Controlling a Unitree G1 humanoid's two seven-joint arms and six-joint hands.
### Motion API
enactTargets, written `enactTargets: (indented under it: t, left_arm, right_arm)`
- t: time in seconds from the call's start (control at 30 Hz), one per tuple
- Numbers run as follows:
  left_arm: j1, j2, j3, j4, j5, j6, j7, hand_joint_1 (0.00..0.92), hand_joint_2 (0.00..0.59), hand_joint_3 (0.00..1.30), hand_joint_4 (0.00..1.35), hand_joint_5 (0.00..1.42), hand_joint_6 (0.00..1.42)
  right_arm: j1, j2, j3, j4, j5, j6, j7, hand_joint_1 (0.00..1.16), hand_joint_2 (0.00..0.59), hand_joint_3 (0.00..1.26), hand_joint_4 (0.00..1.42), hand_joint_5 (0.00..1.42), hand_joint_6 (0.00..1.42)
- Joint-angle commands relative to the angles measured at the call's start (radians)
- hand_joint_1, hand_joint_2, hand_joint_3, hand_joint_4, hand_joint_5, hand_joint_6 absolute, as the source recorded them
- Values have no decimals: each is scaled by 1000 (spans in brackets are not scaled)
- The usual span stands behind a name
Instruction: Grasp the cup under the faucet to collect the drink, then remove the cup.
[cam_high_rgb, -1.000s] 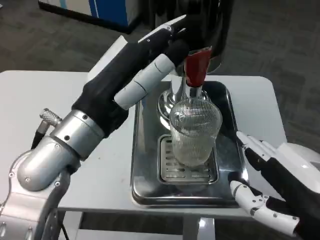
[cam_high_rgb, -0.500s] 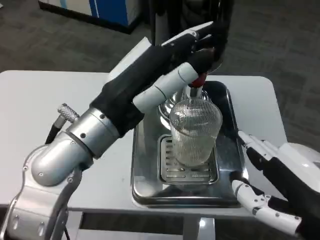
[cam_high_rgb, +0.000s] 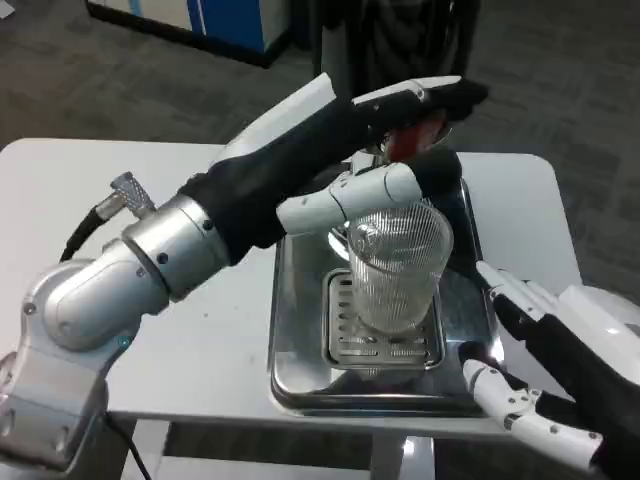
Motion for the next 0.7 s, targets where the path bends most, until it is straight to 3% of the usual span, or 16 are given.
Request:
enactTargets:
  t: [0.03,0.7]
  left_arm:
    - [3,35,-30,4,50,-34,-38,0,57,238,147,130,42]
    - [10,53,-9,31,71,-75,-28,0,60,264,156,130,10]
  right_arm:
    - [5,5,8,-13,-2,3,-17,135,560,0,0,0,0]
    - [8,1,23,-13,-18,35,-28,135,560,0,0,0,0]
